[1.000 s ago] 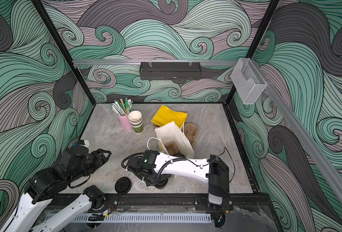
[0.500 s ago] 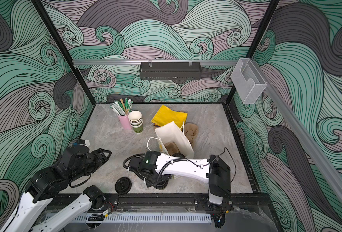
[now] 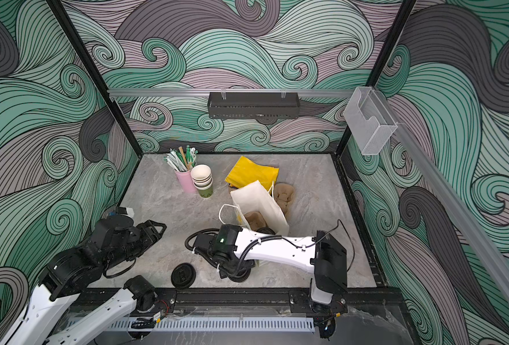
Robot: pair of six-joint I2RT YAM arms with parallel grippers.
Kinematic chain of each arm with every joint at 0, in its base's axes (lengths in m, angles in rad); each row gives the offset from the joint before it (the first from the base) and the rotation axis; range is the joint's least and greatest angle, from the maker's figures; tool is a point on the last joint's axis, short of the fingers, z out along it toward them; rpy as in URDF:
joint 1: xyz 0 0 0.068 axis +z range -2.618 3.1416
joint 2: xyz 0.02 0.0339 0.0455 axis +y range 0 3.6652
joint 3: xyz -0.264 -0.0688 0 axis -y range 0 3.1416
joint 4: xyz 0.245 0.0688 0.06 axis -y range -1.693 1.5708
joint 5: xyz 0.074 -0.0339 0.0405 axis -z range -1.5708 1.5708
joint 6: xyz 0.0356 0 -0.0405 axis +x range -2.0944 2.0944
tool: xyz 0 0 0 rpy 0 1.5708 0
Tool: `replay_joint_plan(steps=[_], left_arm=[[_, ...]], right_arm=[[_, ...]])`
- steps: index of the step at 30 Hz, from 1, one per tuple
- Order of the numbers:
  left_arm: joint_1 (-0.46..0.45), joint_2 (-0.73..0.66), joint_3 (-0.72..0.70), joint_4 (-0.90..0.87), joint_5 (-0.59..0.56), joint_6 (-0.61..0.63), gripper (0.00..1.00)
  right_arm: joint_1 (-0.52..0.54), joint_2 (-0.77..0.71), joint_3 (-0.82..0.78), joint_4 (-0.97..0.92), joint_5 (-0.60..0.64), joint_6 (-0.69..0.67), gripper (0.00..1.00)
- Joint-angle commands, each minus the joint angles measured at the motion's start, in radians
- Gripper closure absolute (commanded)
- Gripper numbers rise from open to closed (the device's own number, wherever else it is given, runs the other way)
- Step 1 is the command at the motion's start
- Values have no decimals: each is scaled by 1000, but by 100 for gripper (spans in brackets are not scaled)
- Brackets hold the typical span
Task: Pack a coffee takeout order
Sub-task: Pick up the coffee cup from the bottom-center of the table.
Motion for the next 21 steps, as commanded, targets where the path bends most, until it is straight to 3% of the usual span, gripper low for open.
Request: replay_joint_plan(steps=[1, 14, 21], left_arm=[[6, 14, 2, 15, -6, -1, 35], [6, 17, 4, 22, -12, 0, 35], [6, 37, 39, 0, -37, 32, 35]], right_arm=[[-5, -21, -15, -12, 2, 13, 28], [20, -102, 18, -35, -28, -55, 31], [128, -22, 228, -163, -40, -149, 30]])
